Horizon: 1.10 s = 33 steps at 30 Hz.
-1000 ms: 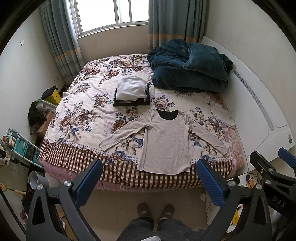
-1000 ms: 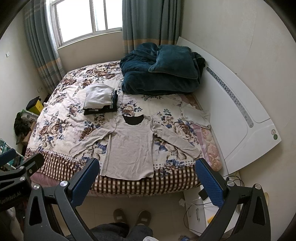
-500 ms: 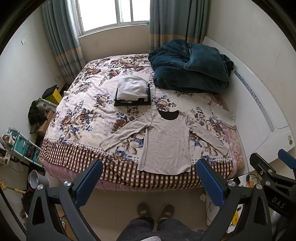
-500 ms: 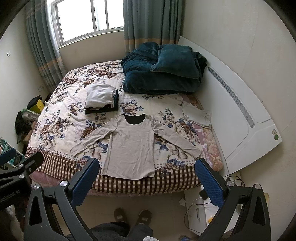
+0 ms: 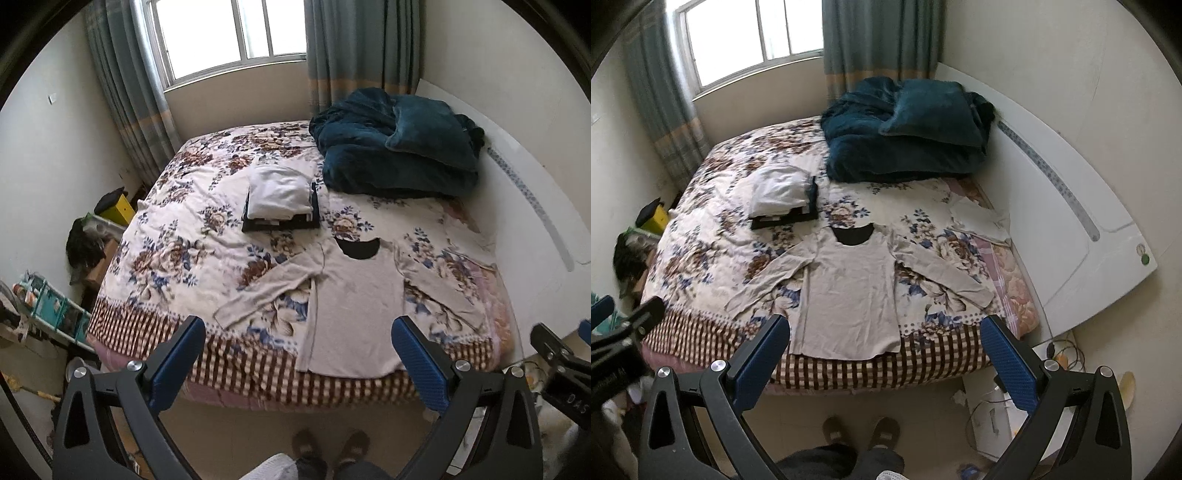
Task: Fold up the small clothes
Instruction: 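Grasp one sleeve with the right gripper and fold it across the shirt body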
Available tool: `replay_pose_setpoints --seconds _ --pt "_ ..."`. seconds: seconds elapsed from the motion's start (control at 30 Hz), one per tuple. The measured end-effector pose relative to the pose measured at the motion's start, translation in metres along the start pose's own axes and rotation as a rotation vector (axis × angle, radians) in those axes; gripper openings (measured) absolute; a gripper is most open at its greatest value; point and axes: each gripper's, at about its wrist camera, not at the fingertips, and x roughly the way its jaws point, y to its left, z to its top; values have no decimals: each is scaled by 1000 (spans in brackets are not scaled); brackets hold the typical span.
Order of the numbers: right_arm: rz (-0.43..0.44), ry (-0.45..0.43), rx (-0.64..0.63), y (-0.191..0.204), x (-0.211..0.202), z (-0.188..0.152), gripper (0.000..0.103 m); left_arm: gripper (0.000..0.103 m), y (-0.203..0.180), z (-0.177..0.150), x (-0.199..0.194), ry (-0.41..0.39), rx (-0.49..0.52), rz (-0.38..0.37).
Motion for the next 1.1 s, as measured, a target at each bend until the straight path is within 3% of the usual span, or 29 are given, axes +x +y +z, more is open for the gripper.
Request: replay_pose_setpoints --seconds 0.2,0.37,0.6,0.77,0.9,1.1 --pt "-88 39 99 3 68 7 103 103 2 16 57 26 27 -10" --pt "-137 80 212 -21 134 16 103 103 -17 28 121 90 62 4" --pt "-177 160 386 -93 257 17 103 103 -73 35 230 211 111 36" --pt "-141 281 580 -166 365 -12 103 103 -109 17 311 317 141 80" --pt "-117 344 746 -232 454 -50 103 103 -130 -17 393 443 133 102" --pt "-72 327 1106 -313 576 -134 98 103 -155 -60 518 539 130 152"
